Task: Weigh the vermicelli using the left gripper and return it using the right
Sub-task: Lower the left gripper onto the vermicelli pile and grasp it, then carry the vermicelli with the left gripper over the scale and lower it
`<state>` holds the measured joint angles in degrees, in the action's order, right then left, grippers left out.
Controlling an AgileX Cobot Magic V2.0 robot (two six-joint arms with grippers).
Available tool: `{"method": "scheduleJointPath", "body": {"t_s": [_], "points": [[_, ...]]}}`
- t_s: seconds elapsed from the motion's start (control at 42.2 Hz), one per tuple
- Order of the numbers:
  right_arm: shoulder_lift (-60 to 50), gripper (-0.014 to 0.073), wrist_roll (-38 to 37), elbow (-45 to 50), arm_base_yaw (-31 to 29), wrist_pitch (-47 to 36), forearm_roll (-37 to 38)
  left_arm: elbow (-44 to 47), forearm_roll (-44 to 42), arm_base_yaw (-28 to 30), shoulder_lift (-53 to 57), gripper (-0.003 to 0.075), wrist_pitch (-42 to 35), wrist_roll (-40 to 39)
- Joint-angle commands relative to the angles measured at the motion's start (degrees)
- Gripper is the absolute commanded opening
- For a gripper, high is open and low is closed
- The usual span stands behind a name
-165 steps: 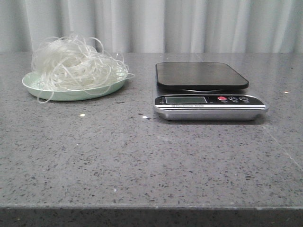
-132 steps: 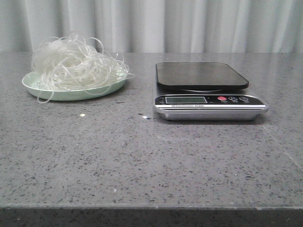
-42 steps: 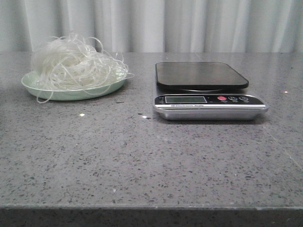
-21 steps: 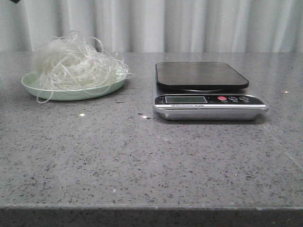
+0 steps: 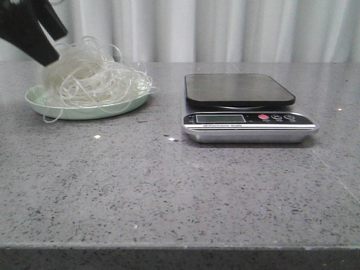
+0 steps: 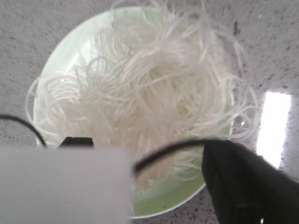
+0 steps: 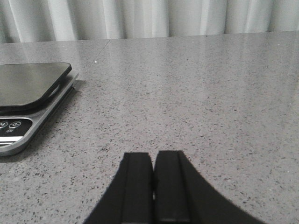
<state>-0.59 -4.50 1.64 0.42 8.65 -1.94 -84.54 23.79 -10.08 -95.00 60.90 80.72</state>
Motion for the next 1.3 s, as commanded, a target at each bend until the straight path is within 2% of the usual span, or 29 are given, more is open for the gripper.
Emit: {"method": "scheduleJointPath", "body": {"t_s": [0.0,0.142,0.213,0.261,0.45,0.521,0.876,1.161,1.279], "points": [[-0.94,0.0151,-0.08,-0.49,-0.17,-4.33,0.11,-1.88,1.07,-0.48,0.37,0.0524,-3.88,0.22],[-0.94,0.0151,-0.08,-0.49,-0.17,-4.33,0.11,-1.88,1.18,-0.48,-1.41,0.0522,-5.98,0.22],[-0.94,0.0151,-0.08,-0.49,-0.17,-4.33,0.11,-1.88,1.18,-0.48,-2.16,0.0487,-5.98,0.22],[-0.94,0.0151,-0.08,-0.49,-0.17,-4.33,0.11,-1.88,1.49,-0.48,-2.43,0.0443,-5.87,0.22],[-0.94,0.0151,-0.08,-0.49,-0.17,-4.33,0.11,-1.88,1.84,-0.48,-2.43,0.0122,-5.66,0.22],[-0.94,0.0151,-0.08,-0.49,-0.17,-4.33,0.11,-1.88,1.84,-0.48,-2.43,0.0153,-5.66,0.11],[-0.94,0.0151,-0.08,-0.49,-0.17,-4.33,0.11,-4.77,3.72,-0.48,0.20,0.0144,-5.67,-2.55],[-0.94,0.0151,-0.08,-0.49,-0.17,-4.33,0.11,-13.64,15.59,-0.60,5.13,0.0144,-5.42,-4.71],[-0.94,0.0151,-0.08,-0.49,-0.17,-4.33,0.11,-16.89,21.28,-3.08,6.04,0.0144,-5.56,-4.71]]}}
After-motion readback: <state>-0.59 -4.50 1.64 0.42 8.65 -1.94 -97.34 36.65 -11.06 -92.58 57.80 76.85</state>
